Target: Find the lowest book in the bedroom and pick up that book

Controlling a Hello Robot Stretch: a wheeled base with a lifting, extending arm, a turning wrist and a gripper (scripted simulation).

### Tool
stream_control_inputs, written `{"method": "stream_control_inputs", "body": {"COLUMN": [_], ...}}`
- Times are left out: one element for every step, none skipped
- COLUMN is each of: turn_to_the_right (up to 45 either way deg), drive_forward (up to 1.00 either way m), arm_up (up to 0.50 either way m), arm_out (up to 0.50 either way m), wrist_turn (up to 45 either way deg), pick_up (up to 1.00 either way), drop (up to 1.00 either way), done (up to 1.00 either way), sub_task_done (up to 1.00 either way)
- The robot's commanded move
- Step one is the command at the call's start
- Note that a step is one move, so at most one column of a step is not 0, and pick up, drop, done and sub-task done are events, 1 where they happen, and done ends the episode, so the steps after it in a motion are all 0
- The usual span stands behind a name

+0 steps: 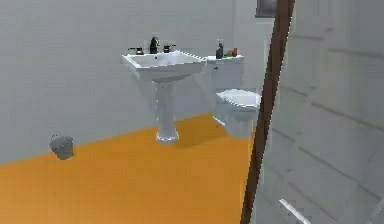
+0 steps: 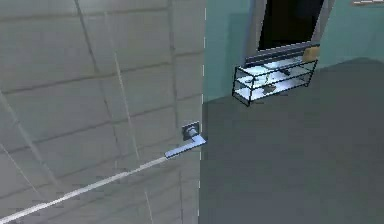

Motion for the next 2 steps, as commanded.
{"method": "stream_control_inputs", "body": {"turn_to_the_right": [0.0,-24.0], "drive_forward": [0.50,0.00], "arm_up": [0.00,0.00], "arm_out": [0.00,0.00], "wrist_turn": [0.0,0.0], "pick_up": [0.00,0.00], "drop": [0.00,0.00], "done": [0.00,0.00], "sub_task_done": [0.00,0.00]}}
